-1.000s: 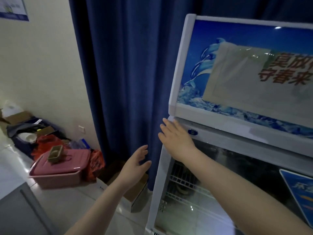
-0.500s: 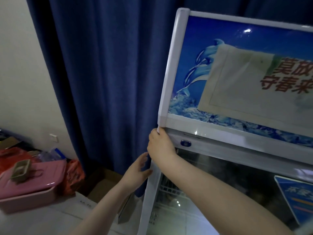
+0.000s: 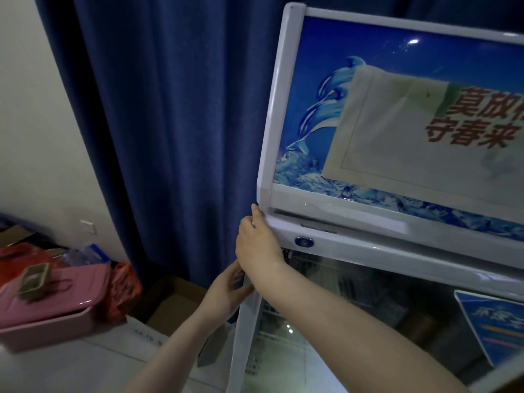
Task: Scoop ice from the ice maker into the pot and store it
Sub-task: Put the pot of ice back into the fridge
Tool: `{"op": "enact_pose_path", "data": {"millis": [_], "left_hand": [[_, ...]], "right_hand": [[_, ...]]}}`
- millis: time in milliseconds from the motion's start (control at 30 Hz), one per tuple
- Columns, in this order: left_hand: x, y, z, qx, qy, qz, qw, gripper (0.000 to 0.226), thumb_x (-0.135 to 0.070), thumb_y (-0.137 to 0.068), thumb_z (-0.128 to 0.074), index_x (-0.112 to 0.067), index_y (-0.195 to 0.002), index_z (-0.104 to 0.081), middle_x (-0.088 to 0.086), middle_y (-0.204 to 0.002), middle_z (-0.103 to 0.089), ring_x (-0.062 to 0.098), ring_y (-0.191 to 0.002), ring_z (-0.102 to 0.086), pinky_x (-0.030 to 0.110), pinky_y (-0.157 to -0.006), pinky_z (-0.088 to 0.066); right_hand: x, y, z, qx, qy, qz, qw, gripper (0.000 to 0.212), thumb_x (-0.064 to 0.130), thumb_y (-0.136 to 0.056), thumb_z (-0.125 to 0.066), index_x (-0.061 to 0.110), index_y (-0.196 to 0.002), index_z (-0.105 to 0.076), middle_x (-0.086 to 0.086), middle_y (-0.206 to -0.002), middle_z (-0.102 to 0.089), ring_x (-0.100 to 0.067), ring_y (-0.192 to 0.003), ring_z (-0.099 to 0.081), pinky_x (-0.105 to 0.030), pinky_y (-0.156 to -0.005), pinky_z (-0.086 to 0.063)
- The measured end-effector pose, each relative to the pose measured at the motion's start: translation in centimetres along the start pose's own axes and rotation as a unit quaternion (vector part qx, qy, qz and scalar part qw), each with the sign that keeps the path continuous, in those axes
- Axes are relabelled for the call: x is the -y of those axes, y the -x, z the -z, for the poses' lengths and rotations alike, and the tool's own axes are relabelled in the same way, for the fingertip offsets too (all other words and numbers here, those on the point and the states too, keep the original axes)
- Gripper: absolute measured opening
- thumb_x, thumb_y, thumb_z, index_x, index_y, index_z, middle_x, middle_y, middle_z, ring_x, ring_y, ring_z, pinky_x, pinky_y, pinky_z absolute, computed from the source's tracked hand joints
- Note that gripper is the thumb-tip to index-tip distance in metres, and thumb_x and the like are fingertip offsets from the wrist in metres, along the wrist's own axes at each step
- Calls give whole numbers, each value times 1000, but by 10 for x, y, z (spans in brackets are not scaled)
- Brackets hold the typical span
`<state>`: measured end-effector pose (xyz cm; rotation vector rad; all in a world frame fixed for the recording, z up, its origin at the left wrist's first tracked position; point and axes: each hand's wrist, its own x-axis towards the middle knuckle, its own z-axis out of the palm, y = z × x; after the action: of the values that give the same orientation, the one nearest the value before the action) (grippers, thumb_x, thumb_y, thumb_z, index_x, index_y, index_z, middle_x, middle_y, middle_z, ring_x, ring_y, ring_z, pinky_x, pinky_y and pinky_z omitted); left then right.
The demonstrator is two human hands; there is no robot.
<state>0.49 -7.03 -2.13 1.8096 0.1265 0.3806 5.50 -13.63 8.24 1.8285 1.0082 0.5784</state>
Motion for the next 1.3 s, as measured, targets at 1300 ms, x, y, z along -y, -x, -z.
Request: {"op": "enact_pose_path", "data": {"millis": [1300], "left_hand": [[-95, 358, -109, -102, -87, 50, 990, 22, -14, -81, -67, -20, -91, -48, -5, -85, -58, 1, -74, -53, 20, -66, -43]], "right_hand": [[107, 366, 106, -210, -511, -355, 754, 63, 1, -85, -59, 0, -144, -35, -17, -149, -37, -31, -142, -27, -28, -115, -6]]}}
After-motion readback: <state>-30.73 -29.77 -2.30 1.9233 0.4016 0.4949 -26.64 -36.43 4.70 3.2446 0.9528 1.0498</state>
